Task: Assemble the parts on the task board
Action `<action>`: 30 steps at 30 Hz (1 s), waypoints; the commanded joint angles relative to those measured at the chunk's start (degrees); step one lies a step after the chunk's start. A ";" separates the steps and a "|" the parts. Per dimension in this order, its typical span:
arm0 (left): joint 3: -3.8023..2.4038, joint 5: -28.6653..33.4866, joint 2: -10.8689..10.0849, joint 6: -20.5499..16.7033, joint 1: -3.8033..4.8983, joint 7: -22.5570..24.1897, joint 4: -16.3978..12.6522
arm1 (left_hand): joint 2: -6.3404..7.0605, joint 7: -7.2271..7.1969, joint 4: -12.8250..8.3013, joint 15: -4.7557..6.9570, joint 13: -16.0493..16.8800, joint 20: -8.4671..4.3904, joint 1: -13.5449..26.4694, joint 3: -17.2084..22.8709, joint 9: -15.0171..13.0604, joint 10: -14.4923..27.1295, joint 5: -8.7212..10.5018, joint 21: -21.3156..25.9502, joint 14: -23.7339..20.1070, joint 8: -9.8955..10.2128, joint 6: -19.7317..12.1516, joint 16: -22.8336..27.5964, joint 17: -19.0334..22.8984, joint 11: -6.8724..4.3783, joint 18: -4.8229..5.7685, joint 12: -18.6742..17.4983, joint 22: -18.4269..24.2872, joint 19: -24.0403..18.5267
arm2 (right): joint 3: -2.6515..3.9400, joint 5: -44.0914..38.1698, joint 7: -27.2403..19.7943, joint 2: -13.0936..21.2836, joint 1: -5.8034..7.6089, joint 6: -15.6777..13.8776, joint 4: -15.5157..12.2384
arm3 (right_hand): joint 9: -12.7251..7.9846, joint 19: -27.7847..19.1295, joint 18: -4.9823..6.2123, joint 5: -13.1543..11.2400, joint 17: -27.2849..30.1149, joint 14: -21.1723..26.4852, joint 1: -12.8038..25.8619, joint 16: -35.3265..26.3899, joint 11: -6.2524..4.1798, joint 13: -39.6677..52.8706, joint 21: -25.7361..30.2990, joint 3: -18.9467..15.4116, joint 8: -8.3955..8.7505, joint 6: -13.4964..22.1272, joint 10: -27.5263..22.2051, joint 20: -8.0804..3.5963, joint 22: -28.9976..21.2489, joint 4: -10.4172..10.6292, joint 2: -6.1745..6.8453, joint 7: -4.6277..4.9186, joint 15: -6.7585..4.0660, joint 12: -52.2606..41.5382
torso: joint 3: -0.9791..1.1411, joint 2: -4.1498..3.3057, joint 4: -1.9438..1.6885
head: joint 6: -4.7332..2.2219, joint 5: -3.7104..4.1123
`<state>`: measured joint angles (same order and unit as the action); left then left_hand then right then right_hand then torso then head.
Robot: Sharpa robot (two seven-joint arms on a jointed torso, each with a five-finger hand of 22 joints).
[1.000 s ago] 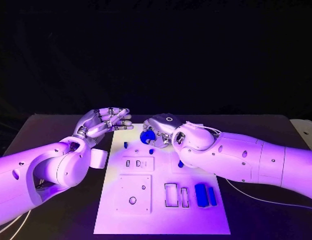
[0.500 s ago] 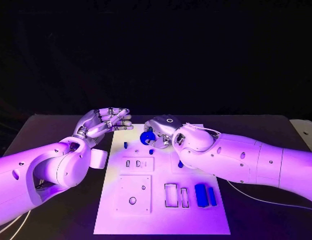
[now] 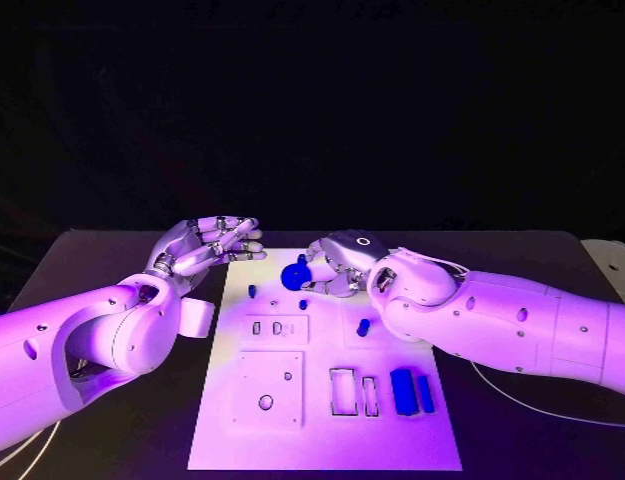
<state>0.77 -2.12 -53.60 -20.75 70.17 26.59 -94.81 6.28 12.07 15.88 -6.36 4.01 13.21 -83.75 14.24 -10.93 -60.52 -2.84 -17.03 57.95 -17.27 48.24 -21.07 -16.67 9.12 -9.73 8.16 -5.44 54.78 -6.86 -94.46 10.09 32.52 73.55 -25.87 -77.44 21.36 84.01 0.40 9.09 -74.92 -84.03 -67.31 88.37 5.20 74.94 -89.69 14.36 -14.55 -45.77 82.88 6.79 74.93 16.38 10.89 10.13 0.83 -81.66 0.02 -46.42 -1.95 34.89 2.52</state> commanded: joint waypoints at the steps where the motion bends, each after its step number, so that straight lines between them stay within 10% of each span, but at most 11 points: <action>1: -0.04 0.08 -0.12 0.79 0.07 0.33 -0.12 | 0.02 0.39 0.05 -0.24 -0.02 0.02 0.22 0.28 -0.06 -0.35 -0.05 0.24 -0.21 0.19 -0.05 0.17 -0.05 0.12 -0.81 -0.16 0.04 0.32 | 0.32 4.99 -3.52 2.99 0.69 -7.21 -2.79 | -0.04 5.99 -0.40 -0.11 -10.48 -4.98 -0.87 0.21 0.05 6.92 -0.31 -0.57 0.28 -0.28 0.36 0.43 15.07 0.11 -0.14 -0.07 0.26 -0.30 | 0.03 0.07 0.25 | -0.30 -0.03; 5: -0.04 0.08 -0.38 0.74 0.07 0.32 -0.21 | 0.02 0.39 0.05 -0.24 -0.02 0.02 0.22 0.28 -0.06 -0.35 -0.05 0.24 -0.21 0.19 -0.05 0.17 -0.05 0.12 -0.81 -0.16 0.04 0.32 | 0.64 11.82 -6.57 9.29 2.23 -7.80 -7.61 | 0.18 5.99 -0.40 1.20 -10.54 -4.99 -3.76 0.24 -0.24 7.24 -0.31 0.59 0.10 -1.57 0.68 0.28 15.07 -0.61 -1.27 -0.39 0.04 -0.61 | 0.11 0.25 0.72 | -0.52 0.06; 14: -0.03 0.09 -0.41 0.83 0.07 0.29 -0.18 | 0.03 0.40 0.08 -0.25 -0.02 0.03 0.26 0.29 -0.06 -0.35 -0.05 0.27 -0.23 0.23 -0.07 0.18 -0.12 0.13 -0.81 -0.24 0.07 0.33 | 0.72 25.50 -12.39 21.98 4.04 1.54 -11.69 | 0.28 5.99 -0.40 0.89 -10.68 -5.01 -8.15 0.29 -0.66 7.67 -0.31 3.84 0.22 -3.48 1.13 -0.11 15.07 -3.37 -0.97 -0.77 -0.34 -1.01 | 0.43 0.65 1.78 | -0.80 0.34; 30: -0.03 0.09 0.02 1.30 0.06 0.32 -0.21 | 0.07 0.37 0.04 -0.25 -0.01 0.03 0.23 0.32 -0.07 -0.40 -0.05 0.29 -0.25 0.23 -0.05 0.20 -0.17 0.11 -0.81 -0.29 0.10 0.34 | 0.23 25.58 -16.50 25.81 1.01 5.62 -8.08 | -0.52 5.99 -0.40 0.66 -10.84 -5.03 -11.30 0.33 -0.35 7.29 -0.31 6.45 2.45 -2.22 0.72 -0.02 15.07 -6.49 0.89 -0.36 -0.13 -0.53 | 0.67 0.63 1.95 | -0.68 1.57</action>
<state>0.78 -2.12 -53.72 -20.65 70.18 26.54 -94.88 6.28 12.07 15.88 -6.36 4.01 13.21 -83.75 14.24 -10.93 -60.52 -2.84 -17.03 57.95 -17.27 48.24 -21.07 -16.79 9.12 -9.73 8.16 -5.40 54.78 -6.64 -68.47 -4.26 58.52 74.67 -22.63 -85.71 20.92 84.00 0.40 9.97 -74.91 -84.03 -78.29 88.36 4.71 74.92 -89.69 20.81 -12.33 -48.33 83.63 6.79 74.91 10.26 11.47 9.77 0.82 -82.42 0.69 -45.76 0.04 34.15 3.98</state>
